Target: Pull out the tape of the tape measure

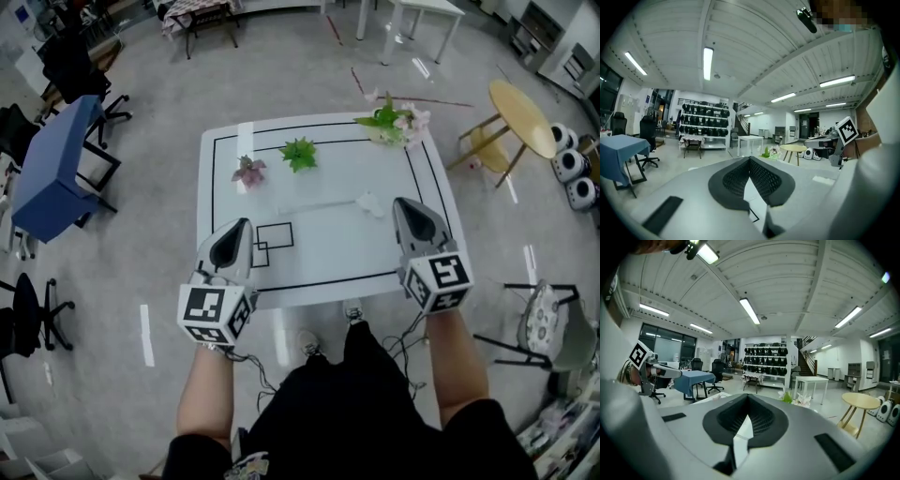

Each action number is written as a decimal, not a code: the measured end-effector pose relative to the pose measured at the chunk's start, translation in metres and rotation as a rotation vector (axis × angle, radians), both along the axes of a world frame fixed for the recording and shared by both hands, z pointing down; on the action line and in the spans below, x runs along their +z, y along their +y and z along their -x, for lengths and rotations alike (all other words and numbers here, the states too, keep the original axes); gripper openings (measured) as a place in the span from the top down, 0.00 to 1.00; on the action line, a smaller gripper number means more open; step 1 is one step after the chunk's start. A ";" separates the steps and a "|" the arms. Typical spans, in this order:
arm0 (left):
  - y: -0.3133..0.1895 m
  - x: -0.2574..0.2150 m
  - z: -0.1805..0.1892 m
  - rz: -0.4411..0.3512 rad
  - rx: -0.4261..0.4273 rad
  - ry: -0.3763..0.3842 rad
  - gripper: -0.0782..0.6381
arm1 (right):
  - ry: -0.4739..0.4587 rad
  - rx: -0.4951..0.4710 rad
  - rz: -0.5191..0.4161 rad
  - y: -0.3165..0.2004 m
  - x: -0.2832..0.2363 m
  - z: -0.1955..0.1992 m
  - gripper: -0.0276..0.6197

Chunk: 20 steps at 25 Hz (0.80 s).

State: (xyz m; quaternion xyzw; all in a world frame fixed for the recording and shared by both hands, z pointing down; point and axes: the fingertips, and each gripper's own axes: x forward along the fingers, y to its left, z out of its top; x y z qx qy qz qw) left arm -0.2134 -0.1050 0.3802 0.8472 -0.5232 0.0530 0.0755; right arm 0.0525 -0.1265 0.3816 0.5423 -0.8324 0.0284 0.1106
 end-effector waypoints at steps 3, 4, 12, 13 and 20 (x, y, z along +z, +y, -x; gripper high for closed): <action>0.013 -0.019 -0.001 -0.029 0.010 -0.001 0.89 | -0.008 -0.020 -0.046 0.018 -0.025 0.007 0.96; 0.016 -0.024 -0.002 -0.036 0.010 0.001 0.89 | -0.011 -0.028 -0.063 0.023 -0.033 0.008 0.96; 0.041 -0.058 -0.011 -0.095 -0.026 -0.002 0.89 | -0.047 -0.075 -0.128 0.045 -0.076 -0.002 0.96; 0.045 -0.060 -0.014 -0.098 -0.032 -0.002 0.89 | -0.054 -0.081 -0.129 0.047 -0.078 -0.006 0.96; 0.075 -0.062 -0.059 -0.081 -0.073 0.009 0.89 | -0.105 -0.127 -0.100 0.066 -0.076 -0.044 0.96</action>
